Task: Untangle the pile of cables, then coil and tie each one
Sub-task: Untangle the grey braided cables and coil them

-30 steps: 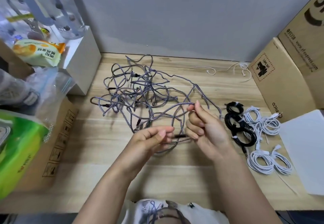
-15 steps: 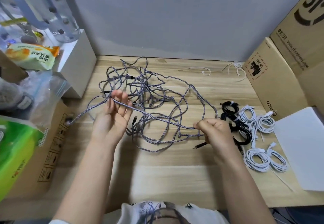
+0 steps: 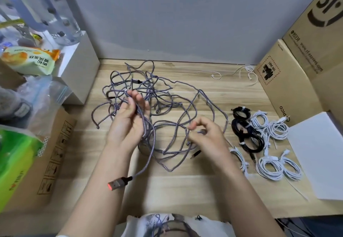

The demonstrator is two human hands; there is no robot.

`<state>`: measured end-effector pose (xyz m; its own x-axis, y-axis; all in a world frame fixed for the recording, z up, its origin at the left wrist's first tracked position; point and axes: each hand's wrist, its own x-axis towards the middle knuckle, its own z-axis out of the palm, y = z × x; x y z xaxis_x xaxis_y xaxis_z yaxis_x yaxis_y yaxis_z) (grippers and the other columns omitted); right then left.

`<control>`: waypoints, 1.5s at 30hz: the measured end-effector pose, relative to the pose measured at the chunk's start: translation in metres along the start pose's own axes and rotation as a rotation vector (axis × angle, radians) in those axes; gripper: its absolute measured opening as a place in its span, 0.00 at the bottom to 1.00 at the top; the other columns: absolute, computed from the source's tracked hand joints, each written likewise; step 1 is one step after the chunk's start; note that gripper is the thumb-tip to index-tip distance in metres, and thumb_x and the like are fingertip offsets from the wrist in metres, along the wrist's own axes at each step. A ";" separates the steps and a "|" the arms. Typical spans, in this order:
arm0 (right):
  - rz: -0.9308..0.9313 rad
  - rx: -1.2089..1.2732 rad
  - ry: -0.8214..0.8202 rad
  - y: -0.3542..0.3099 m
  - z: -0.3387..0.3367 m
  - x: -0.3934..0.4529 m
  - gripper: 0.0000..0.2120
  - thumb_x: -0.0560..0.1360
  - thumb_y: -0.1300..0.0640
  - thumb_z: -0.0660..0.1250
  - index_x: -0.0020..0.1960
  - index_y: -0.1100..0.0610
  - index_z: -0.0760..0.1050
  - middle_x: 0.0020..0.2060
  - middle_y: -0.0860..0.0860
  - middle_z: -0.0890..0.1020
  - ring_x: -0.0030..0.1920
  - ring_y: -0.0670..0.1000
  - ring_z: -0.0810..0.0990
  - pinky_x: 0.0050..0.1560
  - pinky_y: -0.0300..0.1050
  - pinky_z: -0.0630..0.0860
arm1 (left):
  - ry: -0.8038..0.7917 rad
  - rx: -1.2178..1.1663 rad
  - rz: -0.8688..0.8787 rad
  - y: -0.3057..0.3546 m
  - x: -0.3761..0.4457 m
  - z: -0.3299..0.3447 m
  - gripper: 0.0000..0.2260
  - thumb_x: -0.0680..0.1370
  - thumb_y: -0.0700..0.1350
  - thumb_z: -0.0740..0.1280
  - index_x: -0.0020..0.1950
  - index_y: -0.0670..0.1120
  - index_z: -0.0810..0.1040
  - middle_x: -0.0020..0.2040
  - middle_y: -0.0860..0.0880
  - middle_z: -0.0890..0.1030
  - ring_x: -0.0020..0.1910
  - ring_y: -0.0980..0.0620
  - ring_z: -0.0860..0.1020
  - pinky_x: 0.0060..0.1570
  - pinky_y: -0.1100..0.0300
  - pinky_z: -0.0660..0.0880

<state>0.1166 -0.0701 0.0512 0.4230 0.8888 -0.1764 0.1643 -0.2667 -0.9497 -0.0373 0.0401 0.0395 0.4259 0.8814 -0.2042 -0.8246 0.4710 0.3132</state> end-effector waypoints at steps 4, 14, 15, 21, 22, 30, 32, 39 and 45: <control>-0.001 0.001 -0.250 -0.002 0.023 0.004 0.16 0.67 0.72 0.65 0.50 0.56 0.76 0.46 0.50 0.81 0.41 0.37 0.77 0.41 0.31 0.72 | -0.083 -0.019 -0.053 -0.016 -0.003 0.007 0.13 0.55 0.36 0.79 0.37 0.45 0.84 0.39 0.52 0.83 0.38 0.58 0.82 0.44 0.60 0.80; 0.192 0.252 -0.571 -0.008 0.025 -0.004 0.12 0.81 0.61 0.55 0.59 0.61 0.74 0.32 0.48 0.75 0.18 0.39 0.61 0.21 0.27 0.55 | -0.182 -0.127 -0.232 -0.010 0.003 -0.004 0.07 0.70 0.29 0.68 0.42 0.39 0.80 0.55 0.43 0.82 0.54 0.47 0.81 0.58 0.48 0.74; 0.177 0.200 -0.526 -0.005 0.022 -0.002 0.13 0.81 0.59 0.55 0.60 0.60 0.75 0.32 0.50 0.72 0.19 0.39 0.64 0.21 0.27 0.58 | -0.210 -0.099 -0.285 -0.005 0.005 -0.004 0.07 0.74 0.31 0.65 0.44 0.40 0.80 0.58 0.43 0.80 0.58 0.47 0.79 0.63 0.48 0.70; -0.044 0.082 -0.366 0.005 0.014 0.001 0.10 0.78 0.63 0.61 0.56 0.60 0.78 0.34 0.42 0.80 0.35 0.33 0.76 0.39 0.25 0.68 | -0.098 0.425 -0.300 0.011 0.001 0.002 0.12 0.61 0.44 0.79 0.43 0.48 0.84 0.45 0.49 0.83 0.44 0.54 0.82 0.43 0.58 0.80; -0.051 0.086 -0.367 0.005 0.014 0.001 0.09 0.77 0.66 0.62 0.55 0.63 0.78 0.34 0.39 0.82 0.37 0.32 0.77 0.41 0.24 0.68 | -0.078 0.482 -0.273 0.009 -0.001 0.005 0.08 0.64 0.46 0.75 0.42 0.48 0.85 0.41 0.49 0.81 0.40 0.55 0.81 0.39 0.61 0.79; -0.046 0.061 -0.628 -0.003 0.016 -0.011 0.09 0.74 0.59 0.65 0.38 0.53 0.81 0.31 0.41 0.79 0.35 0.42 0.72 0.38 0.32 0.65 | 0.316 0.339 0.181 0.001 0.018 0.000 0.10 0.82 0.42 0.55 0.43 0.46 0.71 0.34 0.51 0.75 0.30 0.60 0.78 0.32 0.69 0.76; -0.049 0.114 -0.646 -0.005 0.013 -0.012 0.09 0.74 0.61 0.64 0.38 0.53 0.80 0.32 0.40 0.79 0.36 0.38 0.74 0.40 0.29 0.67 | 0.335 0.655 0.241 0.003 0.019 -0.013 0.10 0.83 0.42 0.54 0.43 0.48 0.70 0.32 0.55 0.75 0.28 0.62 0.76 0.29 0.68 0.74; -0.116 0.356 -0.336 -0.008 0.006 -0.004 0.19 0.64 0.36 0.71 0.28 0.51 0.76 0.26 0.56 0.64 0.23 0.41 0.61 0.25 0.32 0.57 | 0.018 1.933 -0.445 0.015 0.006 -0.042 0.05 0.76 0.42 0.69 0.40 0.44 0.80 0.46 0.44 0.82 0.41 0.53 0.77 0.34 0.66 0.70; -0.075 0.404 -0.165 -0.011 -0.001 -0.002 0.18 0.70 0.47 0.66 0.24 0.52 0.72 0.24 0.47 0.67 0.23 0.41 0.61 0.25 0.30 0.58 | 0.206 1.826 -0.410 0.041 -0.022 -0.030 0.11 0.74 0.47 0.71 0.43 0.38 0.82 0.37 0.45 0.77 0.37 0.50 0.71 0.35 0.60 0.64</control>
<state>0.1149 -0.0692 0.0624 0.2698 0.9565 -0.1112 -0.1859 -0.0616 -0.9806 -0.0910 0.0390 0.0291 0.3078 0.7673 -0.5626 0.7195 0.1992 0.6653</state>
